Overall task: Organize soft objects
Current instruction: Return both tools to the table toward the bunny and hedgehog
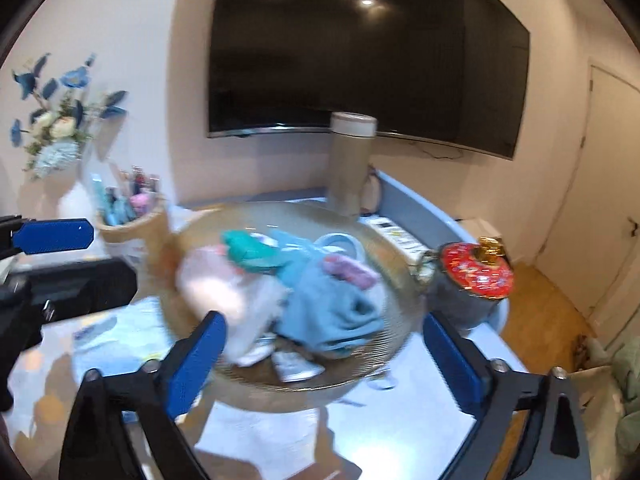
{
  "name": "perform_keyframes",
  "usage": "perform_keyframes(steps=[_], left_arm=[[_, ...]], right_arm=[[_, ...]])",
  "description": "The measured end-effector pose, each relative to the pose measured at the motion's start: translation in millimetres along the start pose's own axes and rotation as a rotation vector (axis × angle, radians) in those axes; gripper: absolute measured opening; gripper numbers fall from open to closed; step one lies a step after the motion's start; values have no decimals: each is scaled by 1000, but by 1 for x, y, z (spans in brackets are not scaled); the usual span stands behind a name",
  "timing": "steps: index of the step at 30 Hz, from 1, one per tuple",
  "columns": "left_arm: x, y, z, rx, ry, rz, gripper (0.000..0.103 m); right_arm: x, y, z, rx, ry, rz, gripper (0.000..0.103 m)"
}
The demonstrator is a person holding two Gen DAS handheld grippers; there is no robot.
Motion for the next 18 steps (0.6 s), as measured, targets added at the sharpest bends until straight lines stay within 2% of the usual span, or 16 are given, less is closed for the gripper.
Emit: perform_keyframes(steps=[4,7,10,11,13,15,18], left_arm=[[-27,-16,37,22,52,34,83],[-58,-24,66,64,101,116,84],[-94,-35,91,97,131,222,96],[-106,-41,100,113,154,249,97],[-126,-58,113,134,221,263,97],[-143,-85,122,135,327,260,97],[-176,-129,116,59,467,288,97]], right_arm=[[-33,0,13,1,78,10,103],[-64,-3,19,7,137,30,103],[-96,-11,18,-44,238,2,103],[-106,-16,19,-57,281,-6,103],[-131,-24,22,-76,341,11,103],[-159,-32,26,-85,370,73,103],[-200,-40,30,-89,417,173,103]])
Point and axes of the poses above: each gripper's, at about its wrist camera, not at the fingertips, and z roughly against the way its jaws point, x to its right, y to its top, the point moved 3 cm from there along -z, roughly the way its jaws point, and after that the axes turned 9 degrees about x, right-handed, at the moved point
